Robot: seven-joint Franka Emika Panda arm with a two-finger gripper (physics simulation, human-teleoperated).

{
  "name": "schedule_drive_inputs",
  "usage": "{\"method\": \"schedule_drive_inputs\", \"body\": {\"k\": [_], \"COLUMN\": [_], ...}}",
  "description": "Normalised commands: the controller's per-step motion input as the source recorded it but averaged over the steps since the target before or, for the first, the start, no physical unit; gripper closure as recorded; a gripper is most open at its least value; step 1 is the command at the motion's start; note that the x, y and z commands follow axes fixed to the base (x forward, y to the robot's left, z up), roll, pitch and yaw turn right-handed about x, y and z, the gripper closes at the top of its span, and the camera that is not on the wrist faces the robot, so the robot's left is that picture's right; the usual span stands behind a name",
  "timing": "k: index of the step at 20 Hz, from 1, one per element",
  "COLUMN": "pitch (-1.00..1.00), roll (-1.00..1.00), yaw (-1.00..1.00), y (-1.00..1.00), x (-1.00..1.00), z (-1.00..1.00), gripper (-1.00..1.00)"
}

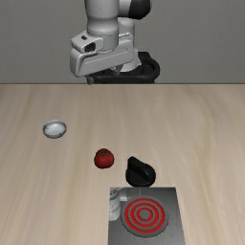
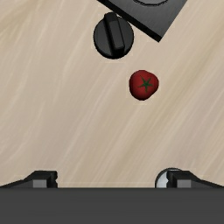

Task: Pick up the tomato and place it on the white bowl with the stove turned on

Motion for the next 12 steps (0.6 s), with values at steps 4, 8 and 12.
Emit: {"method": "schedule_drive_inputs", "body": {"k": [4, 8, 12], "pitch": [0.0, 0.0, 0.0], "roll": [0.0, 0.0, 0.0], "yaw": [0.0, 0.0, 0.0], "y": [0.0, 0.0, 0.25], "x": [1.0, 1.0, 0.5], "z": [0.0, 0.0, -0.25], "gripper": [-1.0, -1.0, -1.0]}}
